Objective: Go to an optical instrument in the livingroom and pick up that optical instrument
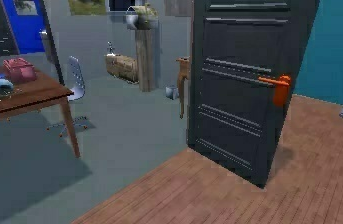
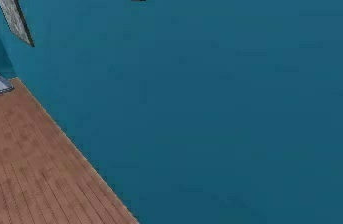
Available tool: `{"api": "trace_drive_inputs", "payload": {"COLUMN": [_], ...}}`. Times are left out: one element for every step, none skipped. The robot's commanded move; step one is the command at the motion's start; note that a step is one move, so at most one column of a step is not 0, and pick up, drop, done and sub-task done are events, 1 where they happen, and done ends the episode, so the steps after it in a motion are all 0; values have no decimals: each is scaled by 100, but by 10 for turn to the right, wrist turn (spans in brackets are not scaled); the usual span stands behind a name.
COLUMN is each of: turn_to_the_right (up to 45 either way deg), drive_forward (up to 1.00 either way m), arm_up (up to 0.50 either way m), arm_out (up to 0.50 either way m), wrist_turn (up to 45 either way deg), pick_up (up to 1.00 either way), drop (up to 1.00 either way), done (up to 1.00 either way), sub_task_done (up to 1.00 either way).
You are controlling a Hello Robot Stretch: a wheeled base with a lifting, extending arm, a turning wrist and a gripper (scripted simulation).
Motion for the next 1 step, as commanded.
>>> {"api": "trace_drive_inputs", "payload": {"turn_to_the_right": [0], "drive_forward": [30], "arm_up": [0], "arm_out": [0], "wrist_turn": [0], "pick_up": [0], "drop": [0], "done": [0], "sub_task_done": [0]}}
